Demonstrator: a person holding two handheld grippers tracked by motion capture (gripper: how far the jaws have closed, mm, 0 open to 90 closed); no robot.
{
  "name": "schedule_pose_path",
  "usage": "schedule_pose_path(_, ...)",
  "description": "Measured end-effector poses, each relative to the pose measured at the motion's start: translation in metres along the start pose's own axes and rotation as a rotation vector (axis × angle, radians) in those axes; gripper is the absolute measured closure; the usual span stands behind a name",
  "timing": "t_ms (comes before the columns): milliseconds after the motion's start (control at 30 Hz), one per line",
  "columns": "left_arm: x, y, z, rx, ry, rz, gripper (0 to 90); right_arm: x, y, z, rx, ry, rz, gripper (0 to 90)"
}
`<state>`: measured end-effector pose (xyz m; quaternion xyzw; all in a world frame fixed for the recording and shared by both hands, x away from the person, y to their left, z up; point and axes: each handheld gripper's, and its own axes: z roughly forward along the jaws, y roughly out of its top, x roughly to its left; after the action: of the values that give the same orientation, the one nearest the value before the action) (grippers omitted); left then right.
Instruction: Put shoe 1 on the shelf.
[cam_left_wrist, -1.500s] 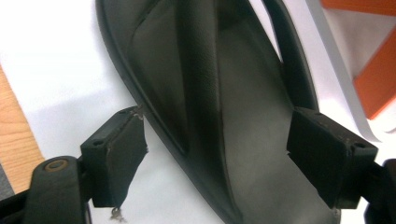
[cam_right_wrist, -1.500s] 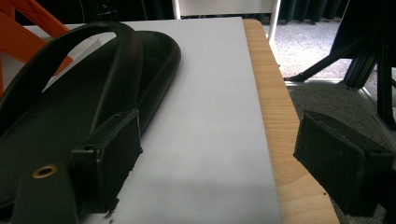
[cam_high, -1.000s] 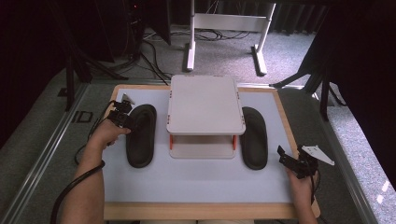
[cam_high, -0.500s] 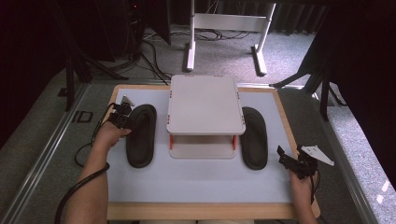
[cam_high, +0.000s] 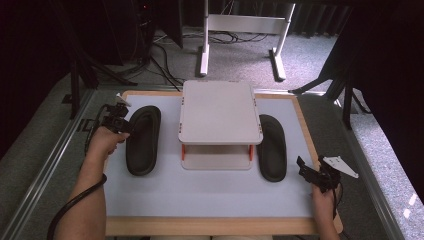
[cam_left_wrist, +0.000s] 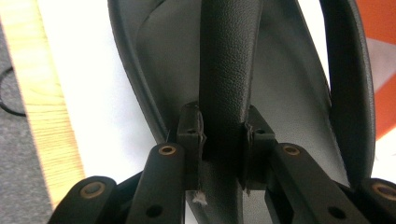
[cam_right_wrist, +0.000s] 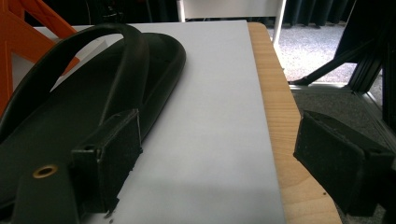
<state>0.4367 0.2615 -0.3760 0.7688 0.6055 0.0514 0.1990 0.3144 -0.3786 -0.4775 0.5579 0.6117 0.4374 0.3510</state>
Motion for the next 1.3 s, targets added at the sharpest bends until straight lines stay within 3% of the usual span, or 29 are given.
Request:
schedule_pose_path(333,-0.016,0.012,-0.047,-0.063,-0.042,-0.004,74.2,0.0,0.0,0.0,-0.002,-0.004,0.003,14.2)
schedule_pose_path(433,-0.021,0.016,-0.056,-0.077,-0.037,0.005,74.2,0.0,0.0,0.0,-0.002,-0.004,0.006,14.1)
schedule_pose_path(467,-0.028,0.021,-0.067,-0.096,-0.039,0.008,74.2,0.0,0.0,0.0,-0.002,-0.004,0.007,14.1)
schedule_pose_path(567,-0.038,0.028,-0.078,-0.116,-0.054,0.016,74.2,0.0,0.0,0.0,-0.001,-0.004,0.006,14.1)
schedule_pose_path(667,-0.041,0.03,-0.081,-0.118,-0.061,0.02,74.2,-0.001,0.0,0.0,-0.001,-0.003,0.008,14.1)
schedule_pose_path(700,-0.053,0.038,-0.09,-0.138,-0.075,0.032,74.2,-0.001,0.0,0.0,-0.001,-0.001,0.013,14.1)
schedule_pose_path(1033,-0.09,0.06,-0.106,-0.167,-0.111,0.072,74.2,-0.001,0.0,0.0,0.0,0.0,0.01,14.2)
schedule_pose_path(1200,-0.109,0.069,-0.104,-0.171,-0.129,0.09,74.2,-0.001,0.0,0.0,0.001,0.001,0.011,14.2)
schedule_pose_path(1267,-0.109,0.069,-0.104,-0.171,-0.129,0.09,74.1,-0.001,0.0,0.0,0.001,0.001,0.011,14.2)
schedule_pose_path(1300,-0.117,0.073,-0.1,-0.163,-0.135,0.095,74.1,-0.002,0.0,0.0,0.001,0.002,0.011,14.2)
